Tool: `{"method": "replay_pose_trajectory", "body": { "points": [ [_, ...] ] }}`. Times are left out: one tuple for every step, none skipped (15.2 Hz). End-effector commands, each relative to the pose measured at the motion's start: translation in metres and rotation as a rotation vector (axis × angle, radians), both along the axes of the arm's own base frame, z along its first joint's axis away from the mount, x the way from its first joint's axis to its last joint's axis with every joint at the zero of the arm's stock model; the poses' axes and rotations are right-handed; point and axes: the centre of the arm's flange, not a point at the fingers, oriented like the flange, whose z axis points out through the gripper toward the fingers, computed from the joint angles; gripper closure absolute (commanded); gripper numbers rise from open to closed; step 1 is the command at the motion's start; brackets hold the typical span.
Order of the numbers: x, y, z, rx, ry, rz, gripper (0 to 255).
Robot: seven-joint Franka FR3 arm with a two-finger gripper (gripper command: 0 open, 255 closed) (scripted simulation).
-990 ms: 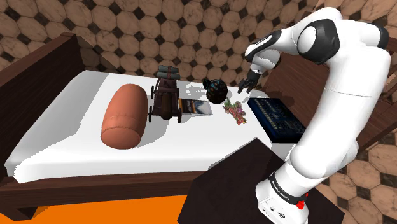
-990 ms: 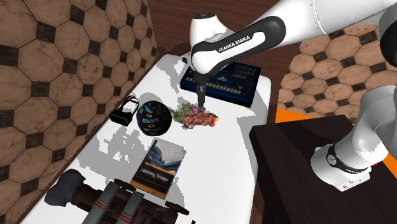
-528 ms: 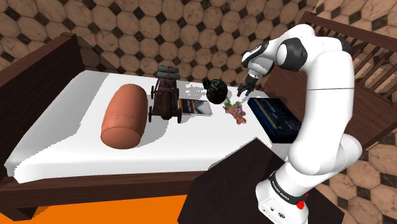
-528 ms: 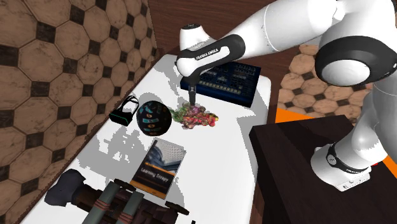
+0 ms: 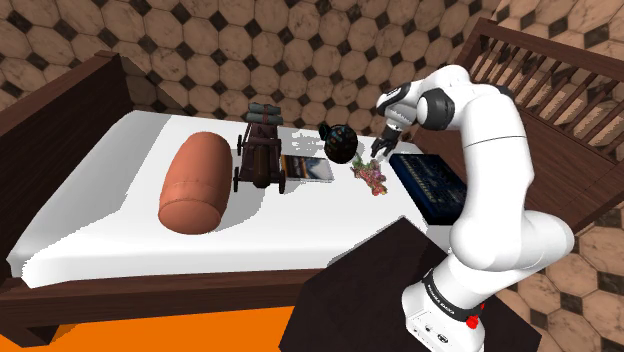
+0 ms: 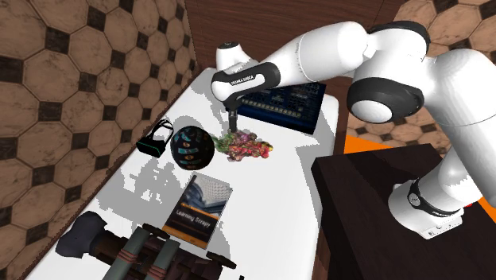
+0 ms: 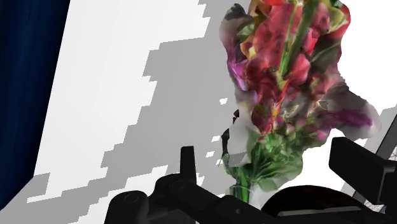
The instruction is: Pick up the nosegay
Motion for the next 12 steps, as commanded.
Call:
{"method": "replay_pose_trajectory", "body": {
  "points": [
    [0.001,-0.001,-0.011,0.000,0.000,0.001,0],
    [0.001,-0.001,-0.016,0.000,0.000,0.001,0],
    [0.001,-0.001,-0.021,0.000,0.000,0.001,0],
    [0.001,-0.001,-0.027,0.000,0.000,0.001,0],
    [0.001,-0.001,-0.035,0.000,0.000,0.001,0],
    [0.001,-0.001,-0.035,0.000,0.000,0.001,0],
    [0.001,-0.001,-0.035,0.000,0.000,0.001,0],
    [0.000,-0.001,-0.035,0.000,0.000,0.001,255],
    [0.000,-0.001,-0.035,0.000,0.000,0.001,255],
    [0.000,-0.001,-0.035,0.000,0.000,0.001,255],
    [0.000,-0.001,-0.035,0.000,0.000,0.001,255],
    [0.000,-0.001,-0.035,0.000,0.000,0.001,255]
  ]
}}
